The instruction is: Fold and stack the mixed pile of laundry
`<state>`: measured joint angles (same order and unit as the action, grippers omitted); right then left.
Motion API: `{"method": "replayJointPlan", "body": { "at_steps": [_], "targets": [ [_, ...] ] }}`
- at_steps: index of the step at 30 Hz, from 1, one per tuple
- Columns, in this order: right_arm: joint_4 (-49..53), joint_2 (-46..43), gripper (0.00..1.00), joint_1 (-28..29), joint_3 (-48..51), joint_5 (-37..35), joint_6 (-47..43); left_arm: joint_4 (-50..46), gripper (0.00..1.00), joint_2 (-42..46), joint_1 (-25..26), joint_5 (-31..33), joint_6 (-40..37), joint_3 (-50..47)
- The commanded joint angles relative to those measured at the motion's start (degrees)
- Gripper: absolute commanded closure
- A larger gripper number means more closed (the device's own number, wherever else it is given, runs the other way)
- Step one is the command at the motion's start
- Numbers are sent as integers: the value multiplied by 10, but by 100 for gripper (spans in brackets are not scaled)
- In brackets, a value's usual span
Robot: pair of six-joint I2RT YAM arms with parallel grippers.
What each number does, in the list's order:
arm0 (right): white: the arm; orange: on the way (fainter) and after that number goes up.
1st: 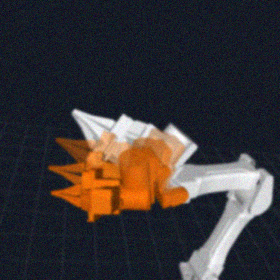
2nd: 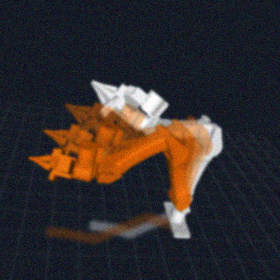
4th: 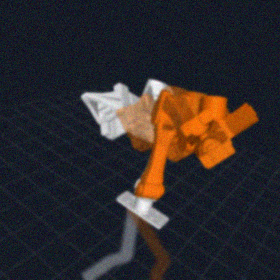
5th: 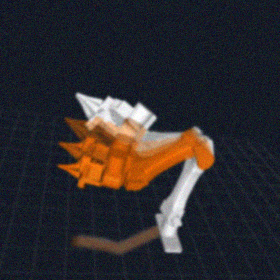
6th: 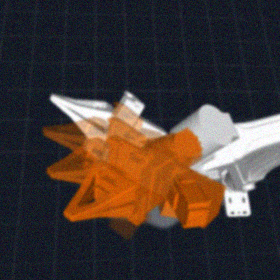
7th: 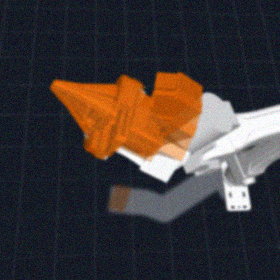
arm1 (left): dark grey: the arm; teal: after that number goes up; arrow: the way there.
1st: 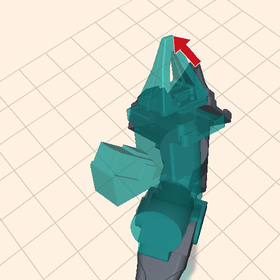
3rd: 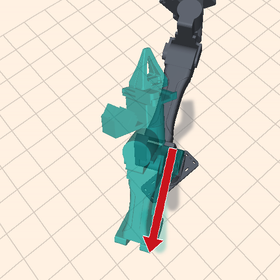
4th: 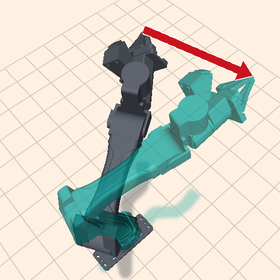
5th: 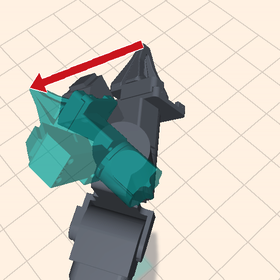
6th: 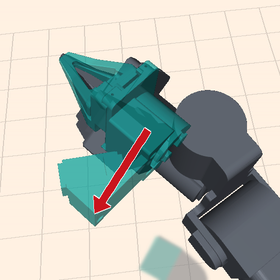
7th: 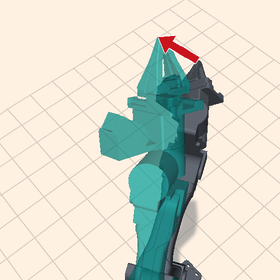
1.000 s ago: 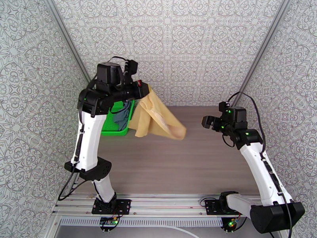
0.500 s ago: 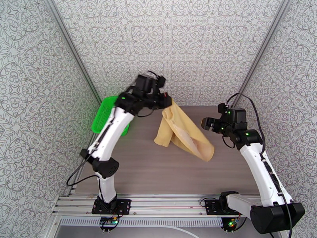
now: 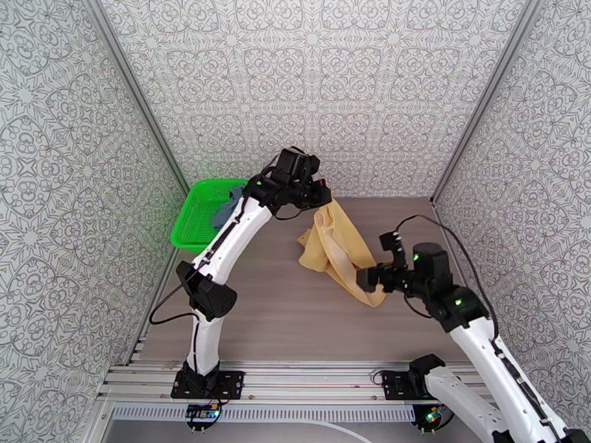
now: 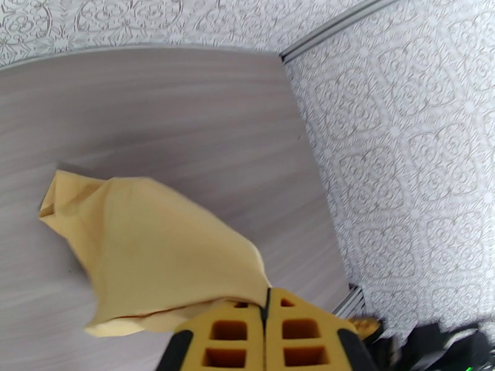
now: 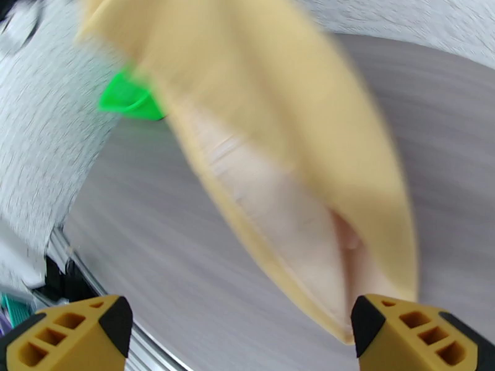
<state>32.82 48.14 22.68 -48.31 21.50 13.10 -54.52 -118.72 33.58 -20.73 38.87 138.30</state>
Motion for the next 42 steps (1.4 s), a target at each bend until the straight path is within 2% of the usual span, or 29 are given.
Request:
{"method": "replayJointPlan", "body": {
  "at_steps": [1,4,9,20,21,24,26,27,28,29,31,32,34,37,38,40,42],
  "targets": [
    [-147,24,1,54,30,-84,-48,13,100,29,2,4,27,14],
    [-247,56,1,93,36,-134,-90,7,100,33,4,4,42,11],
    [-357,112,1,140,23,-185,-139,27,100,44,6,-6,75,-9],
    [-414,261,2,154,-75,-346,-128,71,100,92,9,-23,100,-73],
    [-413,270,7,154,-87,-357,-127,72,100,96,9,-23,99,-77],
    [-397,286,40,154,-116,-374,-130,68,100,110,6,-24,92,-84],
    [-381,289,92,154,-130,-376,-136,67,100,120,1,-22,88,-94],
    [-376,288,100,154,-134,-377,-140,67,100,124,-2,-21,85,-98],
    [-372,286,100,153,-135,-373,-148,66,100,128,-7,-21,83,-103],
    [-367,284,100,154,-135,-365,-159,65,98,134,-13,-21,79,-109],
    [-351,277,100,153,-138,-352,-174,62,82,148,-25,-17,68,-124],
    [-337,273,100,153,-141,-343,-182,57,72,158,-33,-9,59,-136],
    [-312,268,100,151,-150,-334,-187,45,47,187,-50,17,32,-169],
    [-276,265,100,146,-165,-323,-181,34,25,253,-79,81,-12,-267],
    [-265,266,100,146,-170,-321,-177,39,14,279,-85,97,-28,-304],
    [-249,266,100,144,-178,-316,-167,48,7,338,-91,135,-65,-395],
    [-239,267,100,143,-182,-311,-158,68,6,389,-81,162,-97,-485]
  ]
}}
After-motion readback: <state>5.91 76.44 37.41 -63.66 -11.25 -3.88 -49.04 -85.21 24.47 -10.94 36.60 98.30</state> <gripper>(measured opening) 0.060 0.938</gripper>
